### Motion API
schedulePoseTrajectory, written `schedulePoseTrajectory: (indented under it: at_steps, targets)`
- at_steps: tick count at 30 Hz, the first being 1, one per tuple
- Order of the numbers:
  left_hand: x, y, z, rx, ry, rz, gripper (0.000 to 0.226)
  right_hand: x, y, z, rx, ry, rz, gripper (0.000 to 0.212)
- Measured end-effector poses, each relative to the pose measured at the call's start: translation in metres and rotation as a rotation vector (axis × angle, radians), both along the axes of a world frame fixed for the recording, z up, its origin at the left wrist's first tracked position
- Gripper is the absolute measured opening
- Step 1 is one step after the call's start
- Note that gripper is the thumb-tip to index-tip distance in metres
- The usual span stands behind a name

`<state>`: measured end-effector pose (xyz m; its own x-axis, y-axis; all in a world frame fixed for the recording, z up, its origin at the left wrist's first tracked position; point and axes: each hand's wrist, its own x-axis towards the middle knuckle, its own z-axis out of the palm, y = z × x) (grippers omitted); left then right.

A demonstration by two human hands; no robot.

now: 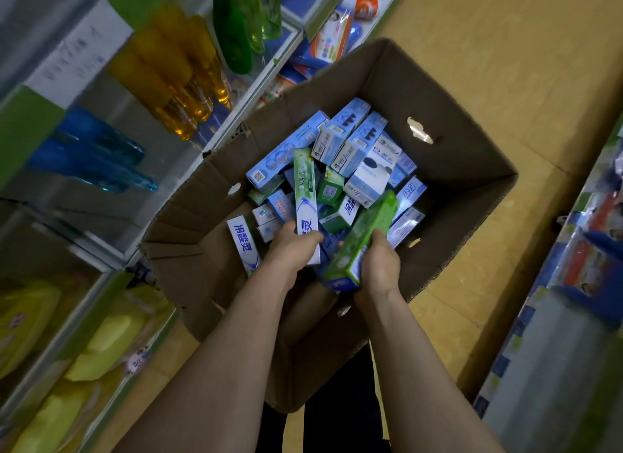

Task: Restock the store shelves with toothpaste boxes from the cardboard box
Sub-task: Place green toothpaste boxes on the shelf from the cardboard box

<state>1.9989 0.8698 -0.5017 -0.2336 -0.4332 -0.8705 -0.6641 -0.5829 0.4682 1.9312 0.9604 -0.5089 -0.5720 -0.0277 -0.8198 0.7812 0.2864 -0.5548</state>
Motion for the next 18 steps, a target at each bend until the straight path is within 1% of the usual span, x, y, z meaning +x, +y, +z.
schedulePoseTrajectory:
  at_steps: [2,3,5,7,8,10,12,15,18]
  targets:
    - [-0.004,-0.002,0.011,-0.004,0.012,0.018,0.046,-0.005,0.004,0.02,-0.051,0.001,-0.054,0.059]
    - [-0.006,-0.003,0.016,-0.012,0.028,0.022,0.046,-0.009,0.007,0.029,-0.092,-0.009,-0.062,0.062]
    - [-0.013,-0.006,0.03,-0.018,0.076,0.014,0.035,-0.015,0.009,0.045,-0.2,-0.046,-0.029,0.048]
    - [-0.021,-0.007,0.051,0.029,0.157,0.024,0.016,-0.018,0.007,0.066,-0.323,-0.084,-0.01,0.037]
    - [-0.025,-0.008,0.062,0.065,0.203,0.038,0.011,-0.018,0.003,0.078,-0.382,-0.104,-0.004,0.034]
    - [-0.032,-0.011,0.082,0.12,0.272,0.053,0.016,-0.017,-0.006,0.1,-0.483,-0.157,0.037,0.031]
    - [-0.035,-0.015,0.1,0.128,0.314,0.078,0.022,-0.015,-0.014,0.121,-0.544,-0.202,0.113,0.032]
    - [-0.031,-0.023,0.126,0.121,0.359,0.146,0.028,-0.015,-0.022,0.148,-0.582,-0.243,0.26,0.034]
    - [-0.025,-0.033,0.149,0.127,0.414,0.269,0.028,-0.017,-0.023,0.18,-0.582,-0.25,0.419,0.036]
